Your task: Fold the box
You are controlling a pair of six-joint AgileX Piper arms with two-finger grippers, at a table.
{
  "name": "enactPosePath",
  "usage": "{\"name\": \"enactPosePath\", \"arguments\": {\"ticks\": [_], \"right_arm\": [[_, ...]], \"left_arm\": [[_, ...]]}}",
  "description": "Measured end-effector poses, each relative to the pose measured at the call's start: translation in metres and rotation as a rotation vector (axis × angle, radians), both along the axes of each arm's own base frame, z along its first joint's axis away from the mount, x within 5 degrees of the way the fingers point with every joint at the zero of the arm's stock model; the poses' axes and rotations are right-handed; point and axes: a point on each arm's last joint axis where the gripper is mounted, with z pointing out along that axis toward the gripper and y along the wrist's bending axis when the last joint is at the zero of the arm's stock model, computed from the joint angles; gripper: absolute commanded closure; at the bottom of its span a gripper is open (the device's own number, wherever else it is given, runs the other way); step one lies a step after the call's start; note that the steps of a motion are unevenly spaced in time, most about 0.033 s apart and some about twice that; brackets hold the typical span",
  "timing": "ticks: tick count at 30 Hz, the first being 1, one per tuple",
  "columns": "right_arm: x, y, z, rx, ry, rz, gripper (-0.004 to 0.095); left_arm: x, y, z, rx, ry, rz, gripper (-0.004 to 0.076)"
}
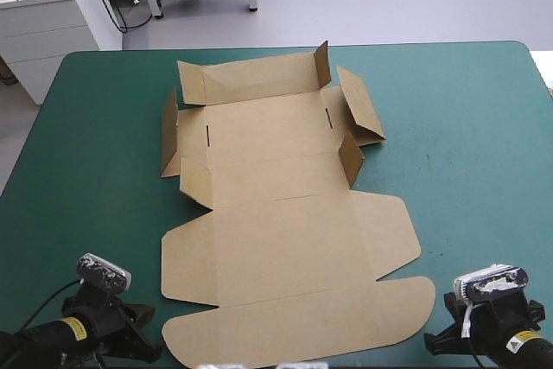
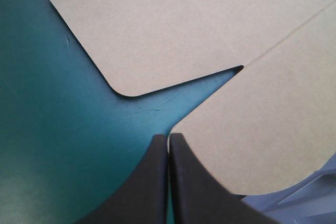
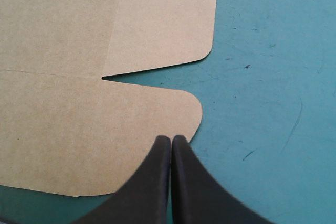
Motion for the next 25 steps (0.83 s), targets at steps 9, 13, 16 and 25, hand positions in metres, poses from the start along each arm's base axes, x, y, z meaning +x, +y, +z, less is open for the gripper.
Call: {"name": "enactPosePath", "arguments": {"ticks": [9,13,16,25], "right_arm": [[0.0000,0.0000,0.0000,0.000,0.000,0.000,0.0921],[0.0000,0.0000,0.0000,0.000,0.000,0.000,0.0921],[0.0000,0.0000,0.0000,0.000,0.000,0.000,0.0873],[0.0000,0.0000,0.0000,-0.005,-0.002,0.005,0.0151]], "left_arm": [[0.0001,0.0000,0.0000,0.000,-0.001,0.000,0.0732],[0.0001,0.0000,0.0000,0.000,-0.001,0.000,0.0732],[0.0001,0.0000,0.0000,0.000,-0.001,0.000,0.0732],[0.0001,0.0000,0.0000,0.000,-0.001,0.000,0.0732]]}}
